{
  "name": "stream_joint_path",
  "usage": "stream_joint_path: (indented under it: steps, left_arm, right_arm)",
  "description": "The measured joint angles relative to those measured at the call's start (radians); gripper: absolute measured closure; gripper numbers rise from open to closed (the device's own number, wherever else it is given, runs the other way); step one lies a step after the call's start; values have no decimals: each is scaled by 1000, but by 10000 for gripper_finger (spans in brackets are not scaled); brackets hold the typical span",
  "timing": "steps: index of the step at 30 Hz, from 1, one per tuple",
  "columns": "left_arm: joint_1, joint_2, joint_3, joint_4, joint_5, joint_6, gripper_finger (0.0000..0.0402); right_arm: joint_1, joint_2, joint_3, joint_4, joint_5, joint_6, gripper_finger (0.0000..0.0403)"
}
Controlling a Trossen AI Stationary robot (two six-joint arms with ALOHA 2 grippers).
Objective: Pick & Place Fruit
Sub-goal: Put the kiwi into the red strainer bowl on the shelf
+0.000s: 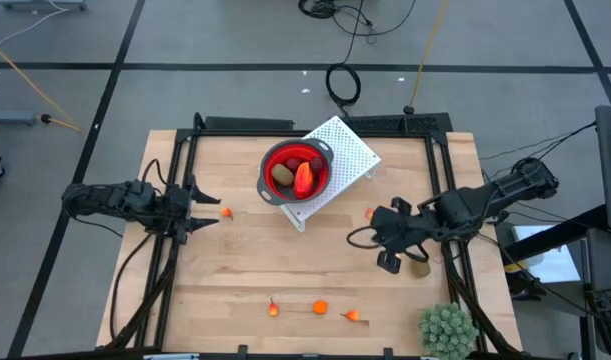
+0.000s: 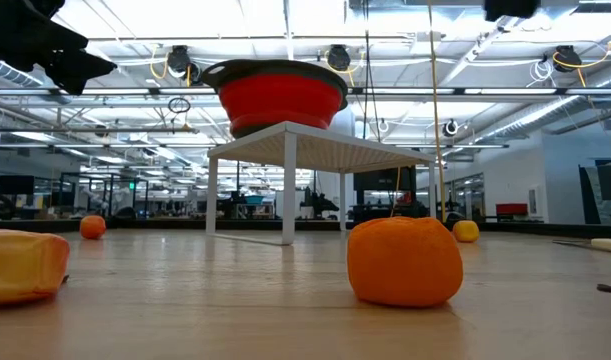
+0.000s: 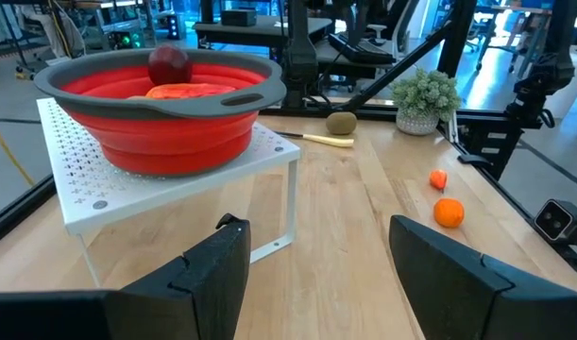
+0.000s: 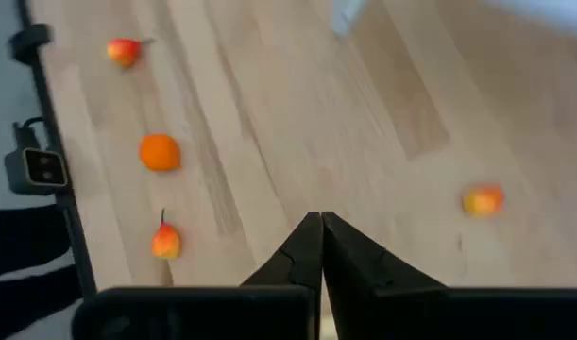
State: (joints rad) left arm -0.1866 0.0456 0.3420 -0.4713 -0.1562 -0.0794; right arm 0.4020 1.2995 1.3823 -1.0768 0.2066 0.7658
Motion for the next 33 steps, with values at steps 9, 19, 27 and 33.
stream_joint_path:
  steps: [9, 19, 27, 33]
  left_arm:
    - [0, 0, 0, 0, -1, 4, 149]
    - [0, 0, 0, 5, 0, 22, 149]
    - [0, 0, 0, 21, 1, 40, 149]
    - [0, 0, 0, 21, 2, 59, 149]
  right_arm:
    - [28, 0, 0, -275, -64, 352, 402]
    - [27, 0, 0, -417, -81, 504, 374]
    - [27, 0, 0, -417, -137, 510, 306]
    - [27, 0, 0, -417, -137, 506, 246]
